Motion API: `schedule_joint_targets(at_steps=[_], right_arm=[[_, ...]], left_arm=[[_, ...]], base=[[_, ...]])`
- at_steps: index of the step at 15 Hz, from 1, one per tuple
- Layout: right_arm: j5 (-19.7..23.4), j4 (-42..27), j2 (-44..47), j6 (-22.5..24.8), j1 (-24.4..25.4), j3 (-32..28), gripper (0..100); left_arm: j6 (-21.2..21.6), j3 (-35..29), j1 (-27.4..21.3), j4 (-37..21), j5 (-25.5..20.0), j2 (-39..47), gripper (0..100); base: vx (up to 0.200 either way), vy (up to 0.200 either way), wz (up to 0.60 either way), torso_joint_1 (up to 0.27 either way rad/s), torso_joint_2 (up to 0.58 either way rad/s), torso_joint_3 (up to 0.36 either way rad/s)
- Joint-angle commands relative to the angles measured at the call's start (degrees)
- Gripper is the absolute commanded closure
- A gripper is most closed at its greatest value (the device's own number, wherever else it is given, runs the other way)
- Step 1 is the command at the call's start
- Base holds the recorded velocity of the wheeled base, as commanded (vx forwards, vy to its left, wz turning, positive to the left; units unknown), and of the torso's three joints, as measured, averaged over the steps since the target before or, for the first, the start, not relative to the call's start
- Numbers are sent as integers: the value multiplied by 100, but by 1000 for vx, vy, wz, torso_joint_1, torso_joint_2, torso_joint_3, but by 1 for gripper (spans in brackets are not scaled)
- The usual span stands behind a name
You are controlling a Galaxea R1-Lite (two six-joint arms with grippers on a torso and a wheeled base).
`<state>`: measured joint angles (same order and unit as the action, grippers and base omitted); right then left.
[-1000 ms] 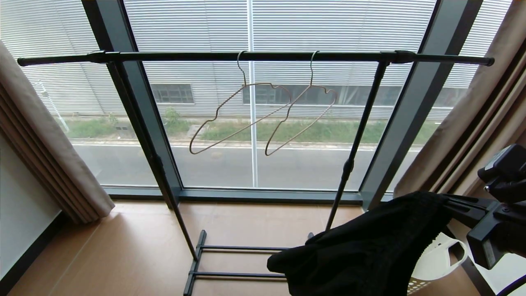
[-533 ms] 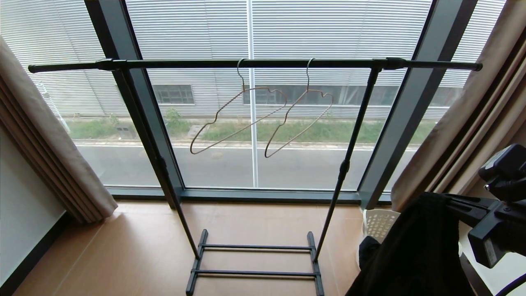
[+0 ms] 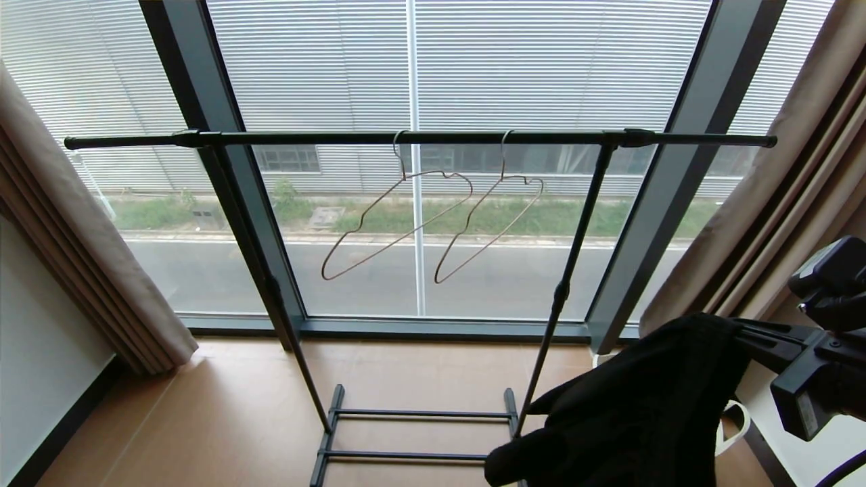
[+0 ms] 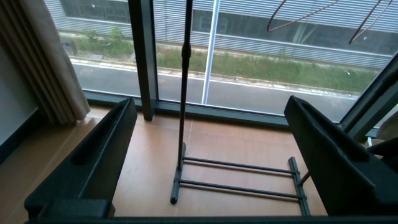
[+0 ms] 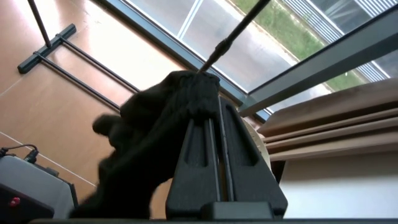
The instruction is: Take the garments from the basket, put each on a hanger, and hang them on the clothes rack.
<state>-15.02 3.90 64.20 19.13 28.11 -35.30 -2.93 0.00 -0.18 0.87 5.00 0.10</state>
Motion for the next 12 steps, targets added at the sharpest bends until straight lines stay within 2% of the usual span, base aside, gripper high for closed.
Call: schedule_joint_targets(at_steps=[1,10,12], right_arm=[[-1,-3,14,3,1,-3,100],[8,-3,58,3,37,24,100],[8,5,67,3,89,24,100]], left_arm=[[3,0,1,1,1,-1,0],[-6,0,1,10,1,-1,0],[-6,0,1,1,1,-1,0]], base=[[0,0,0,139,-330,-163],[0,0,0,11,-17,113],[0,0,-600,2,2,17]])
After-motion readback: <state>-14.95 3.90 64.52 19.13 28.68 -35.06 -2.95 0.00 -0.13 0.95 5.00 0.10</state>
